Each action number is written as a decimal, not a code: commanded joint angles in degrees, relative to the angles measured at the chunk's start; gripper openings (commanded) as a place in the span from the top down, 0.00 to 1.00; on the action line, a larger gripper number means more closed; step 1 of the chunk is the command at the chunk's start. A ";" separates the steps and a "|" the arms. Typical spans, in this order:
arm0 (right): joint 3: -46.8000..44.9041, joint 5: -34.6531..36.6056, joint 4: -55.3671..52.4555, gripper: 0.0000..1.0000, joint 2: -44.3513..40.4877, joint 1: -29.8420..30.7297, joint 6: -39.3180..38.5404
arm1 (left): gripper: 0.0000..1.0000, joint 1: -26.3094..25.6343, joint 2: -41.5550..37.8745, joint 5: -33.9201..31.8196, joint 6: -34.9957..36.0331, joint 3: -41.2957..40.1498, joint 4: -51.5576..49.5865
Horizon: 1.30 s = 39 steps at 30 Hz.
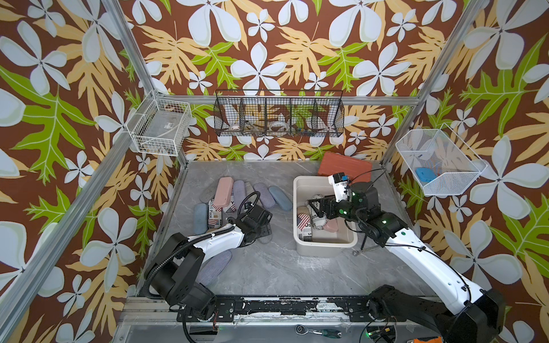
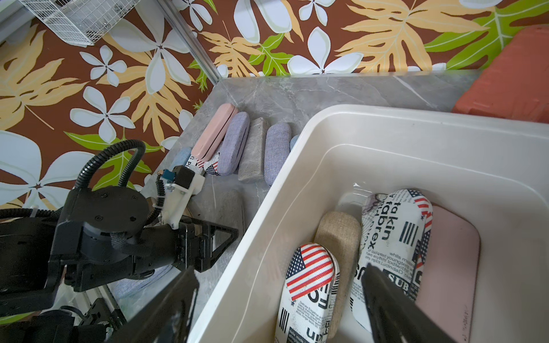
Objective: Put the glasses cases into the storage boxes
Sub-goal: Pick up the glasses case at the center of the board.
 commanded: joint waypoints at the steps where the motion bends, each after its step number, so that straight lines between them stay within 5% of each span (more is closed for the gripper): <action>1: -0.03 -0.21 0.64 0.13 -0.63 -0.03 -0.70 | 0.21 -0.07 1.50 -2.82 4.65 2.47 -3.24; 8: 0.07 -0.06 0.52 0.13 -0.64 -0.02 -0.81 | 0.18 -0.55 3.11 -3.75 8.06 5.52 -7.43; 17: 0.13 -0.62 1.74 0.12 0.55 -0.02 -0.44 | 0.10 -4.81 5.66 -7.31 -0.21 2.59 -7.57; 31: -0.17 -0.45 1.19 0.15 -0.02 -0.03 -0.21 | 0.51 -4.83 4.67 -8.96 -0.69 -0.31 -2.90; 39: 0.53 -1.31 1.54 0.16 -0.05 -0.03 1.23 | 0.55 -5.86 -7.10 -6.83 3.19 -3.57 -1.75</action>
